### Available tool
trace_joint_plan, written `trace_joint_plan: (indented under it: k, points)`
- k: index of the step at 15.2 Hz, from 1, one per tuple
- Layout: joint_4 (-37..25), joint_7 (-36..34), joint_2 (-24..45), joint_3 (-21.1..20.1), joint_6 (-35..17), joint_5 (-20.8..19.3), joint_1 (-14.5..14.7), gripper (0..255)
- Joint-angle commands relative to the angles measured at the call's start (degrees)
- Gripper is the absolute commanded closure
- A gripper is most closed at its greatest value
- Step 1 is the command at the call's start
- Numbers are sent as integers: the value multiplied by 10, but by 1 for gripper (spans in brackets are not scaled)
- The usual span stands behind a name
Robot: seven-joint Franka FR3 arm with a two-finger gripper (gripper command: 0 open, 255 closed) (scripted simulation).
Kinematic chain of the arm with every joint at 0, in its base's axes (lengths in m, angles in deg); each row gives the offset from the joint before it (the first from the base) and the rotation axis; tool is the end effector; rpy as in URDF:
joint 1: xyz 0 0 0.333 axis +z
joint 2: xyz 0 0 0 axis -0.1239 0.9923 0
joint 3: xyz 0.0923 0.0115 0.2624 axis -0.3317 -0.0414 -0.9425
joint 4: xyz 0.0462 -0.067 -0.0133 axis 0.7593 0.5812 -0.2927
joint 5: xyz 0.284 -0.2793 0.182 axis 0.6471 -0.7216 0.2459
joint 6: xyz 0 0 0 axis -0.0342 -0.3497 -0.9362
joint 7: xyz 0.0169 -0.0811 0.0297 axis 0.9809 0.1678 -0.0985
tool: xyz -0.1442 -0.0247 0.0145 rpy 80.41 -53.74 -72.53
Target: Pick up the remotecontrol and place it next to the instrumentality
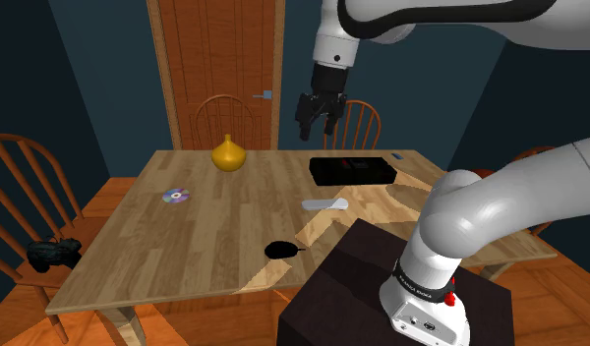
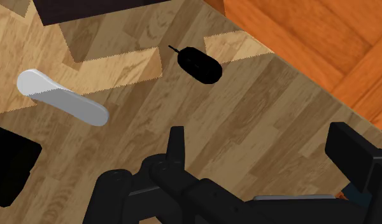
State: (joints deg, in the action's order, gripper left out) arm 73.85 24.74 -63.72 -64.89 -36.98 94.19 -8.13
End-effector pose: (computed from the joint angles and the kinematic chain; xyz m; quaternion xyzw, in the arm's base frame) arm 0.3948 0.0346 0.4913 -0.9963 0.0748 -0.0190 0.0379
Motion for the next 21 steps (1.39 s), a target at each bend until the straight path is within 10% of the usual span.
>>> trace_joint_plan:
  k: [1, 21]
  points:
    - [0, 0, 0, 0, 0, 0, 0, 0]
    - [193, 407, 140, 223, -317, -161, -29, 0]
